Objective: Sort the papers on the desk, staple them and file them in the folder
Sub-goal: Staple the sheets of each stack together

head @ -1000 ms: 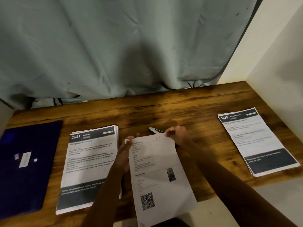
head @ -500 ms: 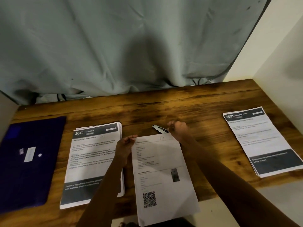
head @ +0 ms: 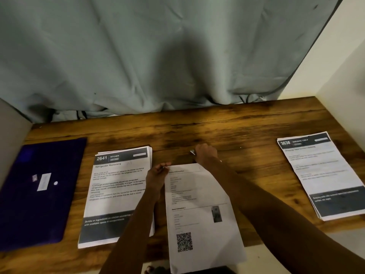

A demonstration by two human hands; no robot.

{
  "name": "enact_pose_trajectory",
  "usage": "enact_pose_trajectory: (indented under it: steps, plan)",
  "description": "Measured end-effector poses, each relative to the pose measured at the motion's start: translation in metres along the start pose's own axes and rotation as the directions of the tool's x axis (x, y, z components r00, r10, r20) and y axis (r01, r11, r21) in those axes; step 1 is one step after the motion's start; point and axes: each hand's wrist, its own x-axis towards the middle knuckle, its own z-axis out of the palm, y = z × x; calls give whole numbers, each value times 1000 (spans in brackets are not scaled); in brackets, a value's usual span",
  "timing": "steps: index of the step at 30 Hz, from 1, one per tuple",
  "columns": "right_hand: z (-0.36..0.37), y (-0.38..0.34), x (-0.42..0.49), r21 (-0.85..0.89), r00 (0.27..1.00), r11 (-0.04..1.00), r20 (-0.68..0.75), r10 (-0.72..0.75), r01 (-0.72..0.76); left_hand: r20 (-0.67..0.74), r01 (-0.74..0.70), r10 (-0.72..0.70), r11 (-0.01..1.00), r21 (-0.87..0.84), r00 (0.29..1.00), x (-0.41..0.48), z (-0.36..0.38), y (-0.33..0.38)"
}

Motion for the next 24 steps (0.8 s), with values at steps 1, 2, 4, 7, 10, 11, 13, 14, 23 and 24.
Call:
enact_pose_trajectory:
  steps: [1, 2, 4, 7, 10, 11, 13, 14, 23, 24]
  plan:
    - [-2, 1, 2, 102, 1000, 995, -20, 13, -11, 1, -1, 1, 1000, 5, 1000, 0, 0, 0]
    - [-4, 3, 4, 257, 999, 966, -41, 32, -21, 6, -3, 3, 1000, 8, 1000, 1, 0, -1]
    - [-13, 4, 4, 623, 995, 782, -71, 70, -11, 13, -2, 2, 1000, 8, 1000, 1, -1, 0]
    - [-24, 0, -2, 888, 996, 460, -35, 86, -8, -4, 2, -2, 1000, 13, 1000, 1, 0, 0]
    - [-20, -3, -9, 929, 998, 369, 45, -34, -29, -31, 14, -14, 1000, -2, 999, 0, 0, -1]
    - [-17, -4, -10, 922, 996, 386, 61, -71, -29, -38, 21, -21, 1000, -5, 999, 0, 1, -1]
    - [-12, -6, -13, 908, 990, 417, 76, -115, -22, -51, 22, -22, 1000, -1, 998, -2, 1, 1]
    - [-12, -7, -15, 911, 988, 412, 80, -129, -20, -57, 22, -22, 1000, -1, 998, -3, 2, 3]
    - [-7, -16, -17, 869, 978, 495, 103, -184, 2, -90, 15, -19, 999, -46, 996, -10, 3, 6]
    - [-7, -18, -17, 870, 976, 493, 104, -190, 4, -92, 8, -11, 999, -41, 996, -10, 3, 6]
